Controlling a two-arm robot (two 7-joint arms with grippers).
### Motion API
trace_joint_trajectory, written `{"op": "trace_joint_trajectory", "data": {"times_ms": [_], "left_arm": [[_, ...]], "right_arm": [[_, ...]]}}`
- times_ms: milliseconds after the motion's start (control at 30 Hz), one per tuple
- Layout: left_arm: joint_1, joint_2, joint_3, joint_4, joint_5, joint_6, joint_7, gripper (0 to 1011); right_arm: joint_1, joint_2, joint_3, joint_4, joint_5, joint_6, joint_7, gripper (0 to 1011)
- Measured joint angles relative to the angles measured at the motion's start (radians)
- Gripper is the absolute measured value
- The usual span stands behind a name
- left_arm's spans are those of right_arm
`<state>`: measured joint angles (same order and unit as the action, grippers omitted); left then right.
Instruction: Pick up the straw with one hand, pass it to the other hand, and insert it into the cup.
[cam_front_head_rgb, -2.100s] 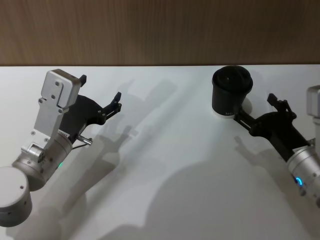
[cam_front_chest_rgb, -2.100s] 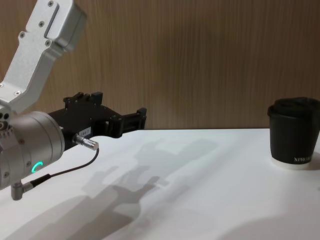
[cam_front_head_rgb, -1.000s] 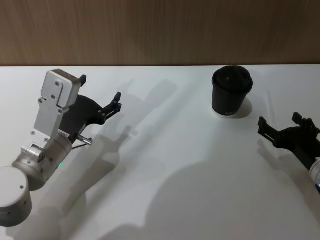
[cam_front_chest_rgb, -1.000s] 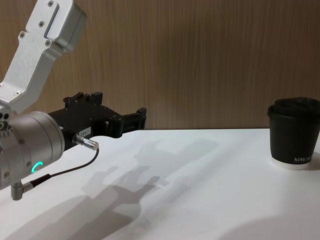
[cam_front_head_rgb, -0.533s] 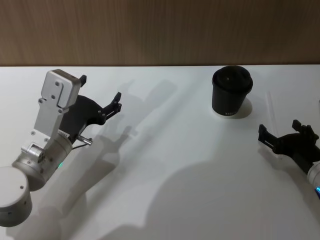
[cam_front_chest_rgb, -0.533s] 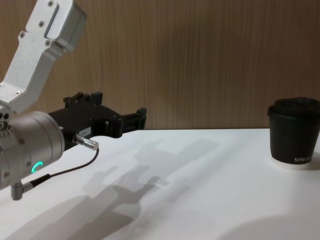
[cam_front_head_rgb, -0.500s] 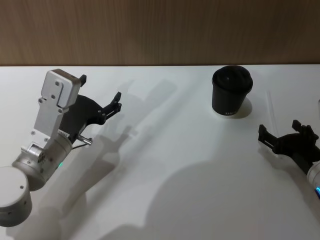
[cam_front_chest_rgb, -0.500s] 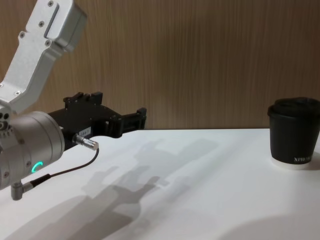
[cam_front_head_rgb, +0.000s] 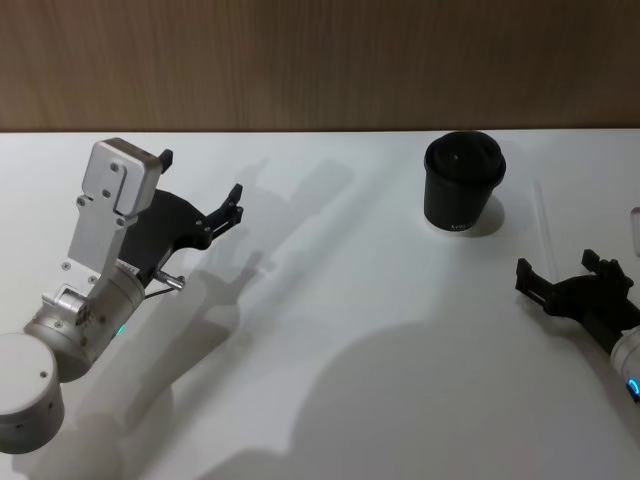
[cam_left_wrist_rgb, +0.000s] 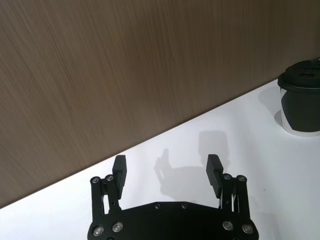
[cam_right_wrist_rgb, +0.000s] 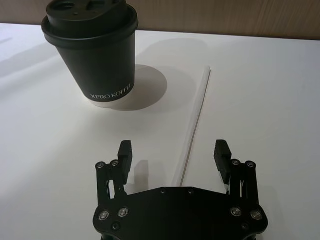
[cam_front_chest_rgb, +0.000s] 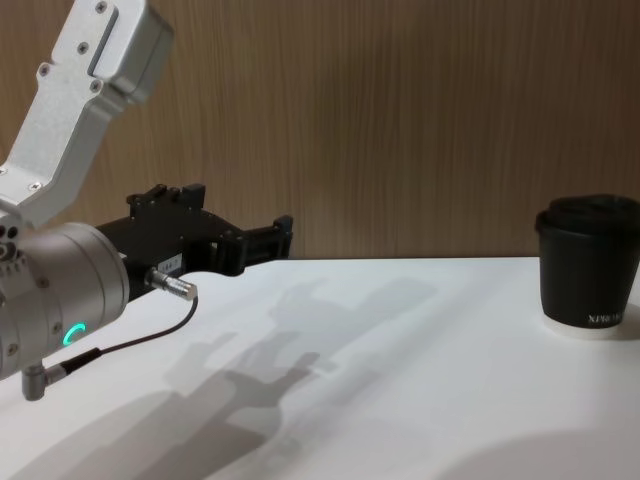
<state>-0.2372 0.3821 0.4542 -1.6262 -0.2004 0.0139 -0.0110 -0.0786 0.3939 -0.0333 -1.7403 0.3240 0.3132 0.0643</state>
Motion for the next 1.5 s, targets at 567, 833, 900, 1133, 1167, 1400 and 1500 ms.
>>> {"op": "trace_joint_trajectory", "data": {"times_ms": [567,833,900,1133,1167,1400,1500], "left_arm": [[0.0,0.0,0.0,0.0,0.0,0.0,0.0,1003],[0.0,0.0,0.0,0.0,0.0,0.0,0.0,1003],[0.0,0.0,0.0,0.0,0.0,0.0,0.0,1003],[0.0,0.0,0.0,0.0,0.0,0.0,0.0,1003],[0.0,0.0,0.0,0.0,0.0,0.0,0.0,1003],[0.0,0.0,0.0,0.0,0.0,0.0,0.0,1003],[0.0,0.0,0.0,0.0,0.0,0.0,0.0,1003]], "right_arm": [[0.018,-0.001,0.008,0.045,-0.011,-0.011,0.027,1000],[0.025,-0.001,0.009,0.058,-0.017,-0.01,0.04,1000],[0.027,-0.002,0.009,0.06,-0.018,-0.009,0.042,1000],[0.032,-0.006,0.009,0.071,-0.019,-0.005,0.052,1000],[0.033,-0.007,0.009,0.072,-0.02,-0.005,0.054,1000],[0.036,-0.012,0.01,0.078,-0.022,0.0,0.061,1000],[0.037,-0.013,0.011,0.08,-0.022,0.001,0.063,1000]]}}
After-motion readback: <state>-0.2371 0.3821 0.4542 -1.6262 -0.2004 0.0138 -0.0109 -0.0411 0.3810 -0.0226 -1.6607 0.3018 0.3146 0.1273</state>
